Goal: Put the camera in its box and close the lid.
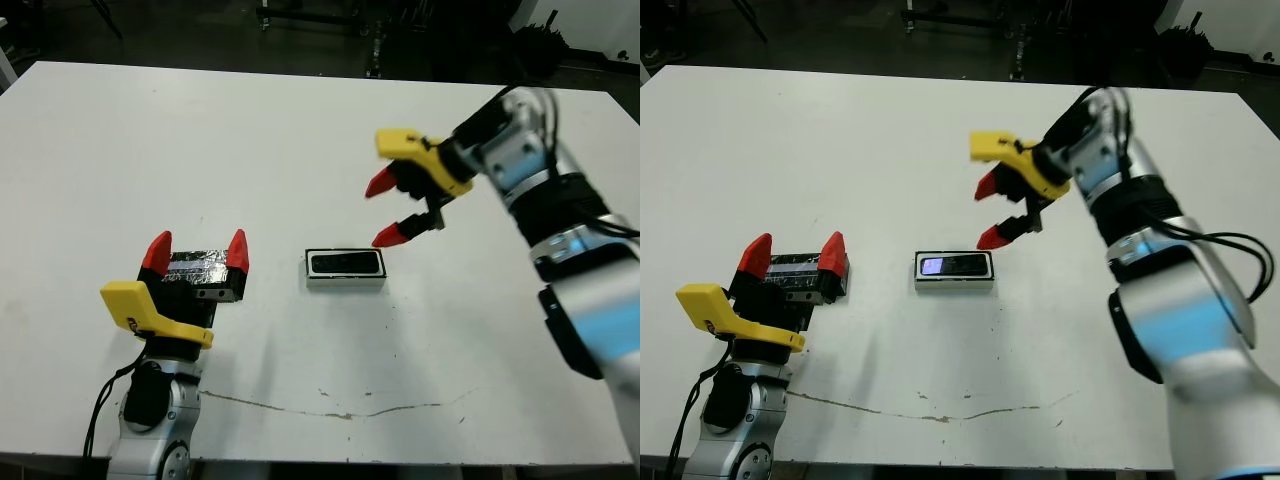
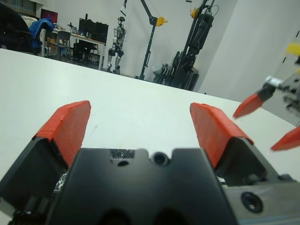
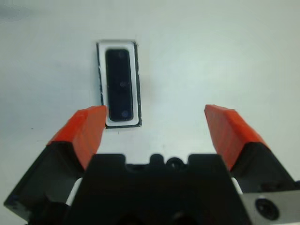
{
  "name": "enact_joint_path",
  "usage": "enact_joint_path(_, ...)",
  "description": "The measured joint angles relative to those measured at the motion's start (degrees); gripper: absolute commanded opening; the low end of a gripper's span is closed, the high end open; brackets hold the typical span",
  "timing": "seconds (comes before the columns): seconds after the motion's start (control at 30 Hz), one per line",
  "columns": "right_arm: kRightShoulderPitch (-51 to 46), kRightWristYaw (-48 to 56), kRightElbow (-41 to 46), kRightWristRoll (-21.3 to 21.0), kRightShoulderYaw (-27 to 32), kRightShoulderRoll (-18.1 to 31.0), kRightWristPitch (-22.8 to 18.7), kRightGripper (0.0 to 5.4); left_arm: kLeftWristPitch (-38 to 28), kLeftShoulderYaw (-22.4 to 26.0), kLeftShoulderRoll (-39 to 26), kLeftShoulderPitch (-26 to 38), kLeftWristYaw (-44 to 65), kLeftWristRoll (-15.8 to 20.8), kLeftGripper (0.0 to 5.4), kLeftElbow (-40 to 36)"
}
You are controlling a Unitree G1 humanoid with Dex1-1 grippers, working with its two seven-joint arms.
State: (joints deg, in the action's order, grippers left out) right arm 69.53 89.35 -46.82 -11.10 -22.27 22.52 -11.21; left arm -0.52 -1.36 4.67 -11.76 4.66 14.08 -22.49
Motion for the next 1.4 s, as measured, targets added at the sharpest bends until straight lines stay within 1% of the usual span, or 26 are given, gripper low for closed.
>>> enact_joint_path(0.07,0.5,0.8,1.2,1.5,1.4,1.4,1.0,5.39,0.0,0.0,0.0,0.2,0.0,0.0,5.4,0.2)
enact_joint_path(0.13,1.0,1.1,2.2,2.9,2.8,2.9,1.0,5.39,-0.2,0.0,0.0,0.4,0.0,-0.1,5.4,0.5)
enact_joint_path(0.17,1.1,1.0,3.0,3.5,3.6,3.6,0.8,5.39,-0.3,0.0,0.0,0.4,0.0,-0.1,5.4,0.6)
enact_joint_path(0.23,0.6,-0.7,6.4,5.5,6.3,4.9,-1.3,5.39,-0.4,0.0,0.0,0.4,0.0,-0.1,5.4,0.6)
enact_joint_path(0.3,-1.9,-6.1,12.7,7.5,10.5,6.1,-4.7,5.38,-0.4,0.0,0.0,0.5,0.0,-0.1,5.4,0.6)
enact_joint_path(0.4,-10.7,-17.6,25.7,10.0,17.0,6.6,-9.9,5.09,-0.5,0.0,0.0,0.7,0.0,-0.1,5.4,0.7)
enact_joint_path(0.53,-24.9,-29.0,40.6,11.7,20.4,5.1,-13.8,4.53,-0.5,0.1,0.0,0.7,-0.1,-0.1,5.4,0.7)
enact_joint_path(0.63,-32.3,-34.4,47.6,12.9,20.5,3.5,-14.6,4.1,-0.4,0.0,0.0,0.8,-0.1,-0.1,5.4,0.6)
enact_joint_path(0.73,-36.9,-38.4,51.4,13.9,20.0,1.8,-14.6,3.65,-0.3,0.1,-0.1,0.8,-0.1,-0.6,5.4,0.6)
enact_joint_path(0.87,-40.1,-42.4,52.9,14.6,18.8,0.1,-14.5,3.03,-0.3,0.3,0.0,0.8,-0.1,-0.4,5.4,0.6)
enact_joint_path(0.97,-40.9,-44.5,53.0,14.5,18.1,-0.1,-13.5,2.62,-0.2,0.3,0.0,0.8,-0.1,-0.3,5.4,0.6)
enact_joint_path(1.03,-41.1,-46.0,53.4,14.0,17.1,0.0,-12.8,2.35,-0.2,0.3,0.0,0.8,-0.1,-0.3,5.4,0.6)
enact_joint_path(1.2,-41.2,-48.3,55.1,11.0,13.2,0.3,-13.0,1.59,-0.3,0.3,-0.1,0.8,-0.1,-0.3,5.4,0.7)
enact_joint_path(1.27,-41.2,-48.7,55.4,10.7,12.2,0.2,-13.0,1.29,-0.2,0.3,-0.1,0.8,-0.1,-0.3,5.4,0.7)
enact_joint_path(1.4,-41.2,-49.7,56.4,9.4,9.9,0.2,-15.0,0.66,-0.2,0.3,-0.1,0.8,-0.1,-0.5,5.4,0.7)
